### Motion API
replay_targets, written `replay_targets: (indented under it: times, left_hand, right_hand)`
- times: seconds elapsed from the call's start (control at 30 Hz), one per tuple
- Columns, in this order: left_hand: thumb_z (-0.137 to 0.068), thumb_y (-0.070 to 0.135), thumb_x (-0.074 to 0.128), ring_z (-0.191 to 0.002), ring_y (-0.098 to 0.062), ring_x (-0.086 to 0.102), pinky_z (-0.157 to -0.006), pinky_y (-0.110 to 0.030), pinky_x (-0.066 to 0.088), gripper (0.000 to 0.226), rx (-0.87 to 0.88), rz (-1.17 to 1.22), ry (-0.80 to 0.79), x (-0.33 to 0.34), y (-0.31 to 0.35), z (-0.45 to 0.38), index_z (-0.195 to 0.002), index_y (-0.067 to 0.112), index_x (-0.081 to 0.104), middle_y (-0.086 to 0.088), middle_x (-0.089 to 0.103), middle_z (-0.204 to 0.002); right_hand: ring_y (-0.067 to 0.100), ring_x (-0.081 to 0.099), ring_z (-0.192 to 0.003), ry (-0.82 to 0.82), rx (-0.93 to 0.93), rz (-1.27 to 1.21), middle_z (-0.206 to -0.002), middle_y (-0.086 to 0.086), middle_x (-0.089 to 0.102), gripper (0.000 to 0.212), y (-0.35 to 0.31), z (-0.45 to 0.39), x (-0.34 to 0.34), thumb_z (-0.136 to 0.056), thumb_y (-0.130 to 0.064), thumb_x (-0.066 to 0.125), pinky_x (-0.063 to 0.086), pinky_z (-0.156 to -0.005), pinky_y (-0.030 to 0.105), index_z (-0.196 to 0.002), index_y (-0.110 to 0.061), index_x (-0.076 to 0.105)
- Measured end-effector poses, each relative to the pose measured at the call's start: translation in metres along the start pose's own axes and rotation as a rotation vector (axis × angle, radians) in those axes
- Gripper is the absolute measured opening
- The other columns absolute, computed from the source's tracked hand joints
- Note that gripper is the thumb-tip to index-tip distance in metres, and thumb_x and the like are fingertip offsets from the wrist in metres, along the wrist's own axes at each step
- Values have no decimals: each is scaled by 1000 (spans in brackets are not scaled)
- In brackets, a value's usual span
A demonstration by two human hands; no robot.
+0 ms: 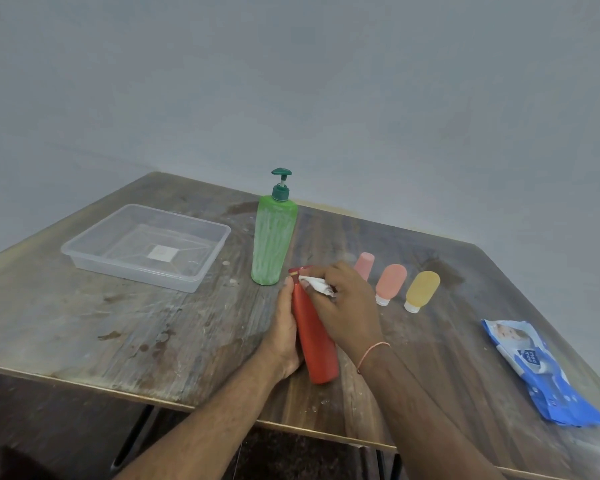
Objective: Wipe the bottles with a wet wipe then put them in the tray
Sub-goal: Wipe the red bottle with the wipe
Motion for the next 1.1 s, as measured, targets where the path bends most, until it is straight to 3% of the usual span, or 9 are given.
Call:
replay_targets:
  times: [0.17, 0.23, 0.33, 0.43, 0.53, 0.67, 0.87, 1.0, 1.1]
  left_hand:
    - [-107, 65, 26, -118, -33, 71, -101, -48, 56, 76, -24, -47, 3, -4, -3, -1, -132, 10, 72, -24, 72, -131]
    - [-106, 63, 35, -115, -37, 69, -110, -54, 49, 71, -38, -51, 23, -6, -3, -2, -129, 8, 74, -27, 71, -129]
    - [-95, 57, 56, -99, -34, 71, -108, -50, 50, 58, -21, -7, 59, -7, 1, -5, -118, 6, 70, -21, 72, -108]
    - [-99, 44, 64, -111, -37, 70, -112, -53, 50, 47, -38, 39, 70, -6, 0, -4, -126, 6, 66, -18, 75, -112]
    - [-102, 41, 62, -126, -42, 66, -115, -55, 48, 41, -45, 85, 79, -4, 2, -3, -129, 10, 59, -22, 74, -127]
    - [-95, 51, 68, -121, -44, 70, -107, -54, 54, 52, -37, 144, 105, -7, 4, -5, -126, 11, 58, -21, 76, -119]
    - [-77, 91, 58, -82, -37, 71, -100, -58, 51, 85, 18, 242, 69, -19, 5, -15, -126, 22, 69, -13, 67, -88]
    - [-80, 99, 36, -101, -38, 73, -108, -60, 48, 105, -16, 263, 42, -25, 1, -22, -137, 17, 70, -14, 73, -108]
    - [-84, 95, 37, -117, -42, 71, -106, -54, 50, 96, -23, 293, 43, -22, 2, -21, -126, 16, 72, -16, 74, -126]
  right_hand:
    - [5, 69, -98, 31, 111, -142, -96, -16, 72, 6, 5, 12, -19, -97, -28, 78, 53, -81, 20, -102, -30, 80]
    - [7, 71, -97, 66, 186, -253, -98, -14, 75, 7, 13, 30, -32, -98, -26, 77, 55, -80, 20, -101, -31, 80]
    - [8, 74, -92, 114, 292, -377, -98, -8, 79, 13, 35, 65, -46, -97, -16, 78, 56, -76, 21, -101, -28, 82]
    - [16, 75, -87, 111, 420, -460, -98, 1, 81, 14, 62, 97, -51, -96, -14, 79, 59, -71, 35, -102, -26, 84]
    - [17, 71, -74, 98, 489, -503, -89, 6, 80, 11, 73, 118, -51, -89, -27, 85, 55, -59, 30, -99, -30, 84]
    - [17, 70, -73, 84, 514, -472, -85, 7, 79, 10, 84, 129, -48, -88, -30, 85, 55, -61, 31, -99, -32, 84]
    - [10, 75, -80, 20, 473, -486, -96, 2, 82, 20, 82, 127, -46, -92, -7, 83, 57, -63, 21, -106, -21, 82]
    - [12, 77, -81, -54, 442, -408, -92, -2, 83, 18, 82, 122, -39, -91, -6, 82, 58, -67, 22, -97, -23, 83]
    - [13, 77, -81, -68, 426, -343, -87, -6, 82, 23, 84, 116, -37, -89, -5, 83, 60, -69, 23, -91, -28, 85]
Point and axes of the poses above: each hand's wrist, its own z-axis away from the middle knuckle, its own x-axis out of the palm, y = z × x, the point moved 7 cm from there along -z, towards the middle knuckle
